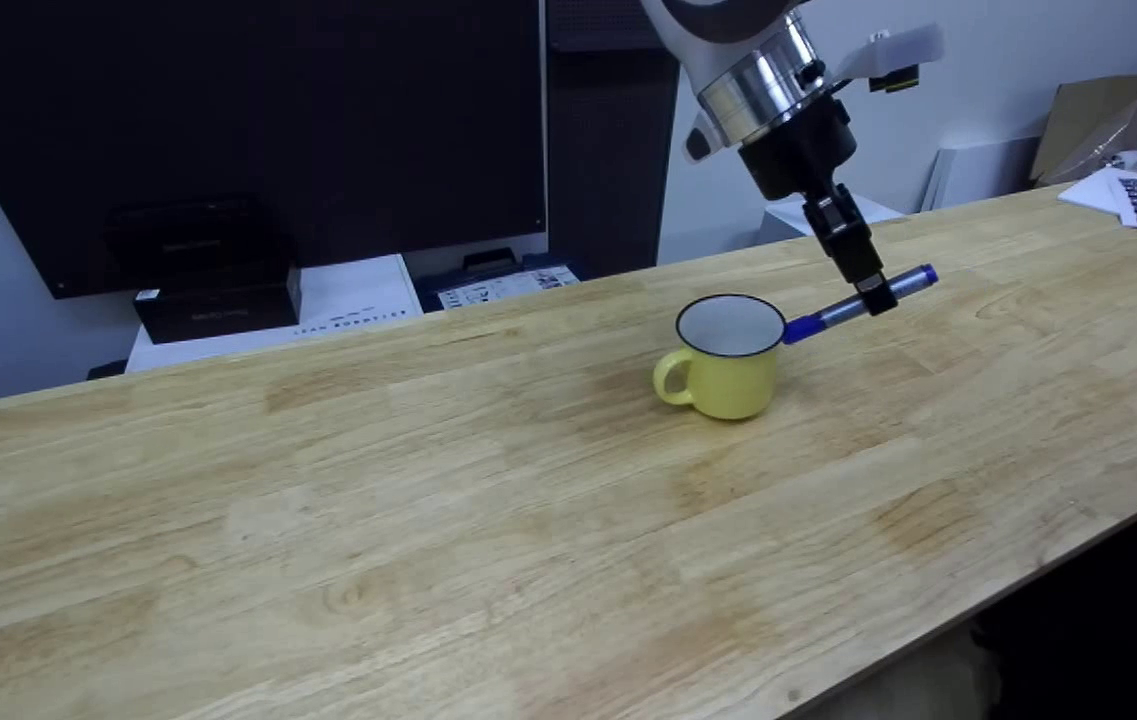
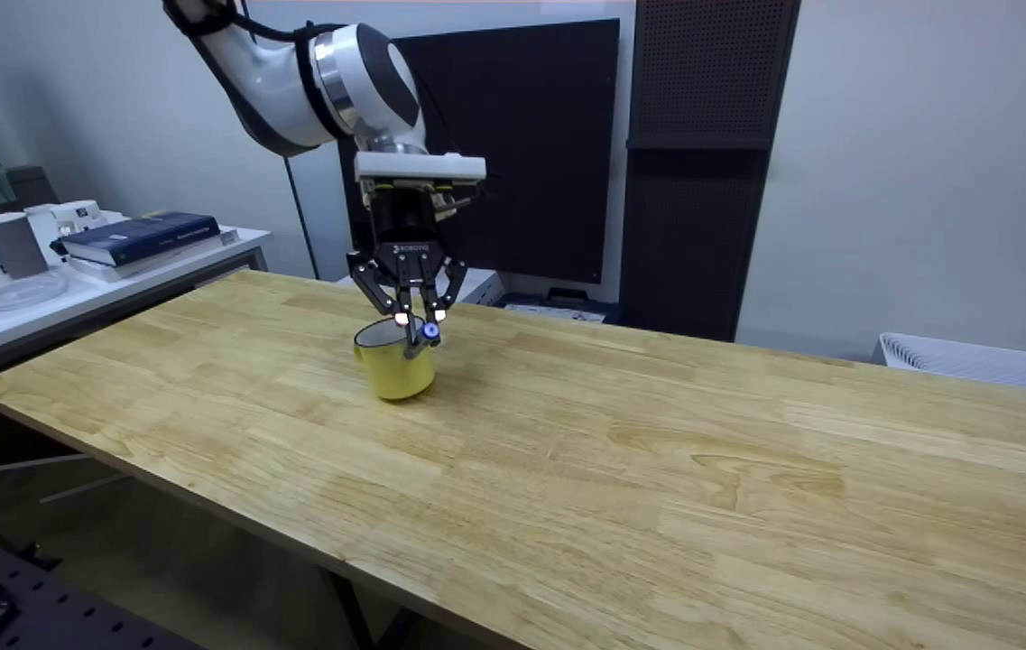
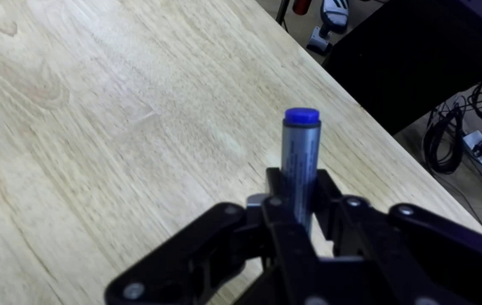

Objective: Put the maker in the yellow cup

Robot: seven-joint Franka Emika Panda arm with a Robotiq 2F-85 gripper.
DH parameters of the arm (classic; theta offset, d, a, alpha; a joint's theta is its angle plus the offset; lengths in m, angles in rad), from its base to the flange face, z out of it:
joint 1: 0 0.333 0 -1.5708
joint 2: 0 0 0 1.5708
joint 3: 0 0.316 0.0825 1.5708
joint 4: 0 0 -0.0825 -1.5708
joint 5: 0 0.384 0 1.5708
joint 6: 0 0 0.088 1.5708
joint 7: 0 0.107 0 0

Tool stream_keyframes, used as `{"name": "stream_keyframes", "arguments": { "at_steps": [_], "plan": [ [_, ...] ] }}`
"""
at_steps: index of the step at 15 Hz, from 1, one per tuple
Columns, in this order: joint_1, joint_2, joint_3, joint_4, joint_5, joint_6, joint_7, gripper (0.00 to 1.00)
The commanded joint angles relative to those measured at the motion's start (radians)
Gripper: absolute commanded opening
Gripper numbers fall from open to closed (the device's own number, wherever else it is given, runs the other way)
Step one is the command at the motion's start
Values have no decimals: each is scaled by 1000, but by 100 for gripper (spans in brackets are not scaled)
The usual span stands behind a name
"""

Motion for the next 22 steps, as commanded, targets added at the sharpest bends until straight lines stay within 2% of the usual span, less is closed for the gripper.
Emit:
{"name": "stream_keyframes", "arguments": {
  "at_steps": [1, 15, 22],
  "plan": [
    [9, 2, 19, 53, -14, -15, 34, 5],
    [6, -170, 22, -16, -9, 12, 90, 5],
    [-3, -153, 24, 4, 2, 0, 86, 5]
  ]
}}
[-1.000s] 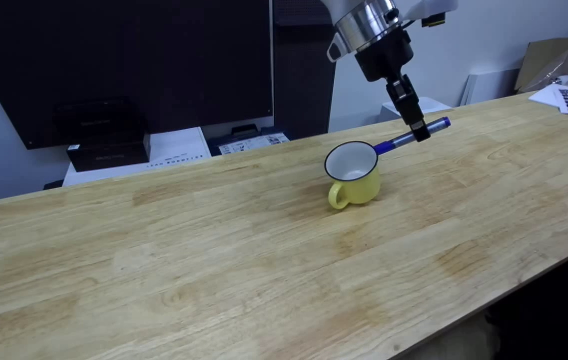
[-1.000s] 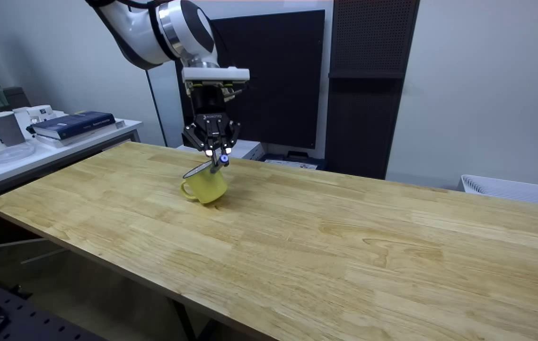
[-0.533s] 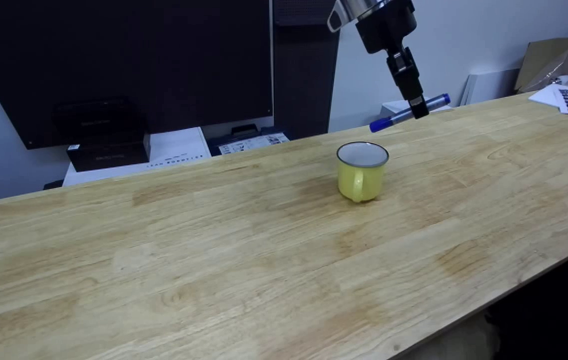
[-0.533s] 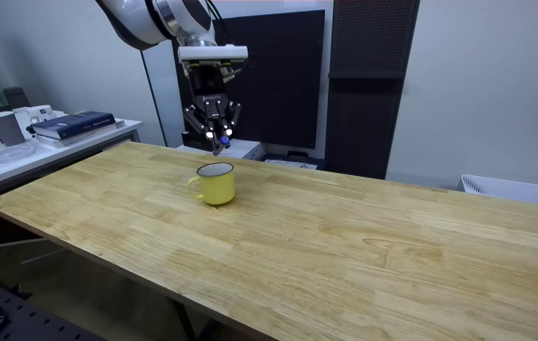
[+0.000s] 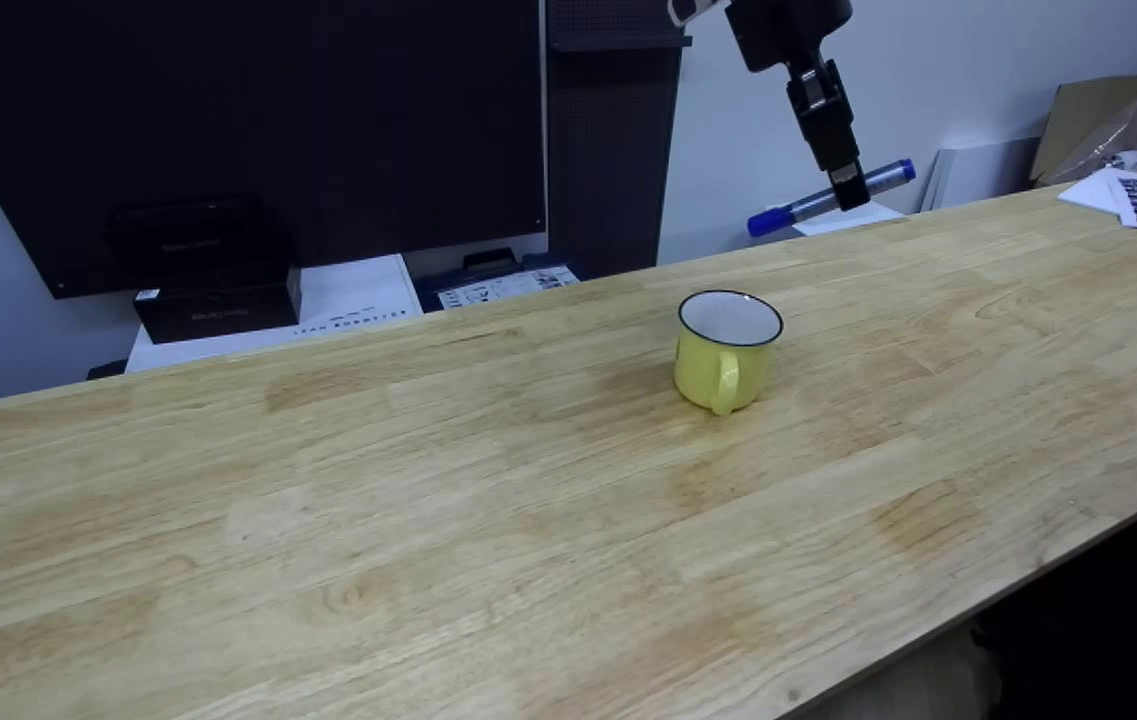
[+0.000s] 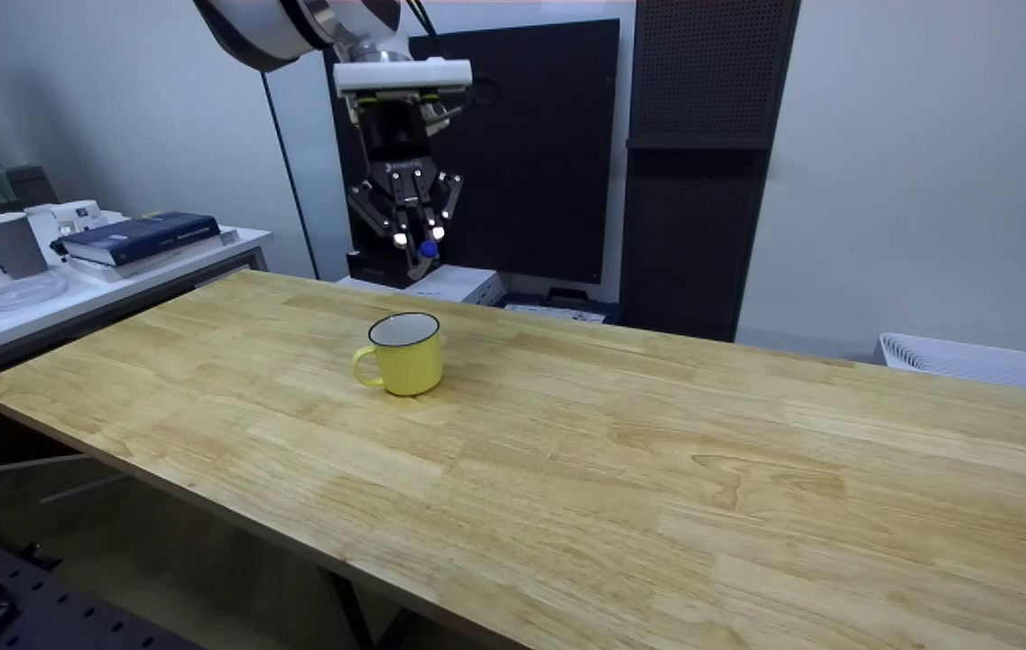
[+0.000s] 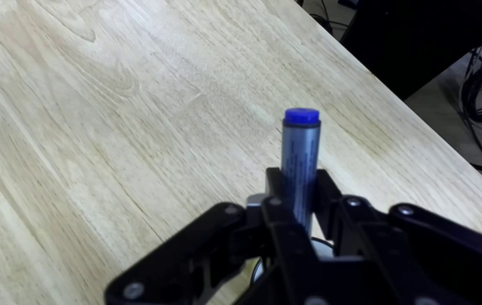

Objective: Put the maker in the yellow cup

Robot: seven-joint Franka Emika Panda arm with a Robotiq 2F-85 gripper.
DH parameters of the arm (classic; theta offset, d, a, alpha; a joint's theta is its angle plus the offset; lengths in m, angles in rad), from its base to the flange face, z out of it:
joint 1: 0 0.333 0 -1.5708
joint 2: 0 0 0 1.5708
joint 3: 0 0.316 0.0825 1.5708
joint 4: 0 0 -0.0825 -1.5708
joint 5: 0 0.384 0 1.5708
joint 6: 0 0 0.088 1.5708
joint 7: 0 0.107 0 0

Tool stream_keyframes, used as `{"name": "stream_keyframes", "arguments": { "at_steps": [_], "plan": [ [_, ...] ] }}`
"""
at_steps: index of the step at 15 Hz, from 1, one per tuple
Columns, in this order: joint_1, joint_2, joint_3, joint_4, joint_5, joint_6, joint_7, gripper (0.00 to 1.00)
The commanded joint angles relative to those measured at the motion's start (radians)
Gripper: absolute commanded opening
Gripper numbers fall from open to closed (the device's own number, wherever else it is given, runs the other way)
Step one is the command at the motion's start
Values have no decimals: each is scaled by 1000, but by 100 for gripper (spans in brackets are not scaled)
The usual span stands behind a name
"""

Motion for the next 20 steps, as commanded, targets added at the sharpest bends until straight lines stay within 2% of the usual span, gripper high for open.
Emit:
{"name": "stream_keyframes", "arguments": {
  "at_steps": [1, 14, 20],
  "plan": [
    [-2, 4, 5, -3, 0, -2, 31, 5],
    [-1, 176, 21, 55, 17, -31, 0, 5],
    [11, 233, 31, 139, 8, -52, -16, 5]
  ]
}}
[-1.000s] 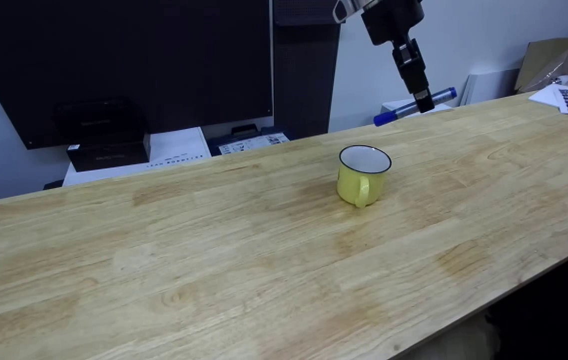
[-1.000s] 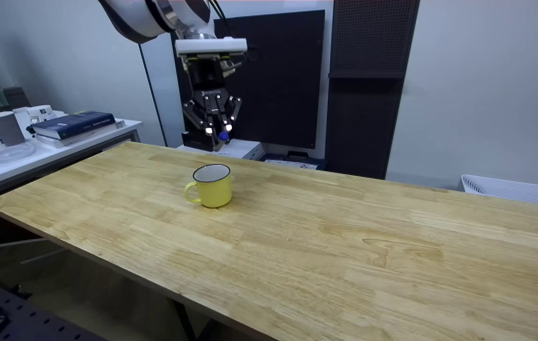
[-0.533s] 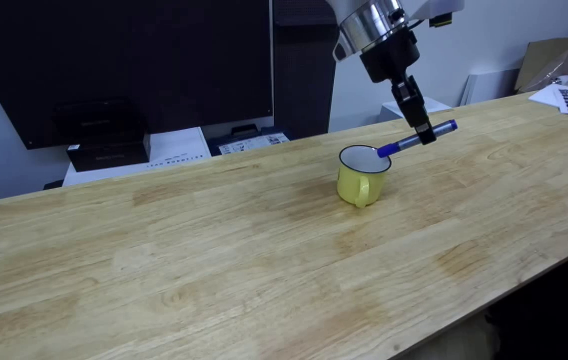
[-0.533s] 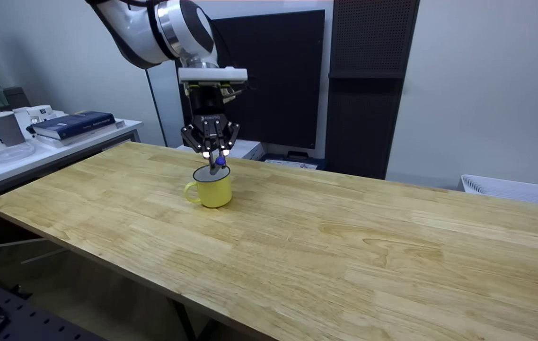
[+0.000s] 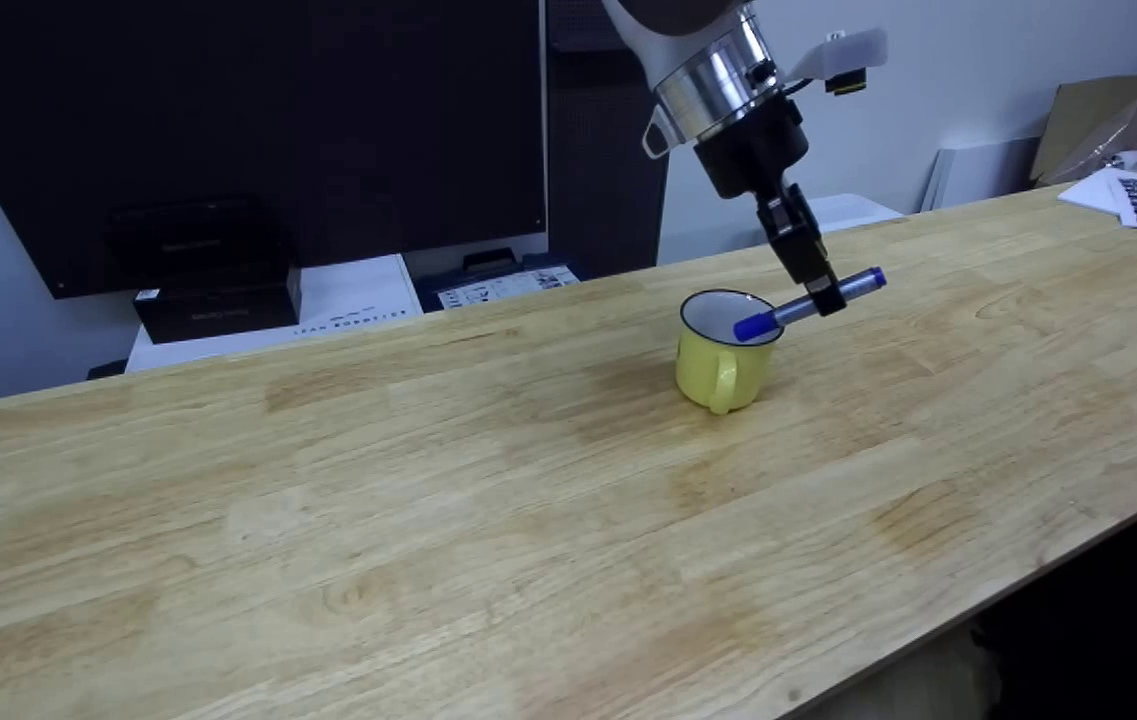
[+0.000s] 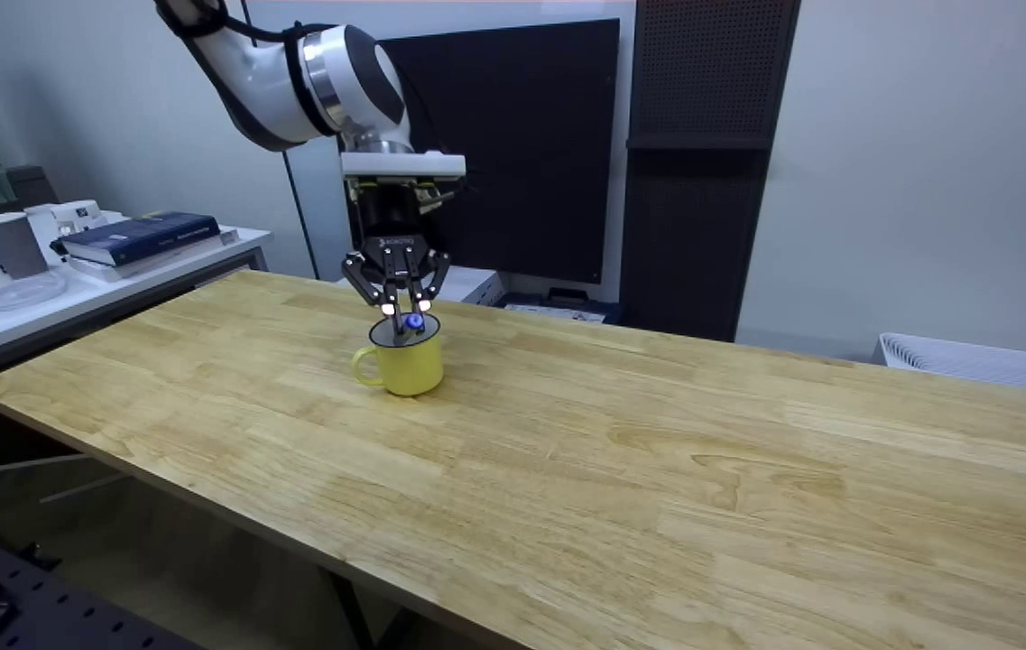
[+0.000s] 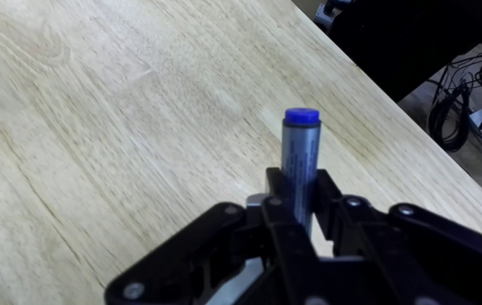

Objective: Put the maker in the yellow cup

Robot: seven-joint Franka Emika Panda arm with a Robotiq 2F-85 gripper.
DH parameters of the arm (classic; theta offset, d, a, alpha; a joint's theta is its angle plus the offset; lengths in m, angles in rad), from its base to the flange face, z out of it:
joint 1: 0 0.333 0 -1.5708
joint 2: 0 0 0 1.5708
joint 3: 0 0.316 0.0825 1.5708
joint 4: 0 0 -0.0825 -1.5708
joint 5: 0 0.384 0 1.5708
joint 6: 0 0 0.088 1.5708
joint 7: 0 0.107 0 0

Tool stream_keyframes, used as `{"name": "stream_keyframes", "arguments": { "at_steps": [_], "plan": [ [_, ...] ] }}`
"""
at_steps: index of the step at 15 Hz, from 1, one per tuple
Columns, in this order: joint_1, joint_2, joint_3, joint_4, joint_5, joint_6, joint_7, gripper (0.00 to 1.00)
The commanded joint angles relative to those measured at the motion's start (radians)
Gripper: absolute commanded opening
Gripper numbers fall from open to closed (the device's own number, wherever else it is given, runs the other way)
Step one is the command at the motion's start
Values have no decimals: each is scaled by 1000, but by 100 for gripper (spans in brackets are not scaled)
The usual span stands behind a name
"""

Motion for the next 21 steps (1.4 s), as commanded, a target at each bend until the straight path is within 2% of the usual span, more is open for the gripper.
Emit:
{"name": "stream_keyframes", "arguments": {
  "at_steps": [1, 5, 6, 8, 14, 16, 19, 21],
  "plan": [
    [1, 60, 8, 100, 2, -52, -13, 5],
    [-6, 111, 9, 167, 14, -87, -29, 5],
    [-6, 116, 10, 175, 13, -90, -31, 46],
    [-4, 118, 11, 188, 7, -88, -33, 51],
    [19, 52, 22, 190, -5, -66, -28, 94],
    [31, 8, 26, 158, -23, -37, -21, 100],
    [47, -68, 24, 93, -54, 41, 0, 100],
    [33, -114, 37, 57, -16, 47, -19, 100]
  ]
}}
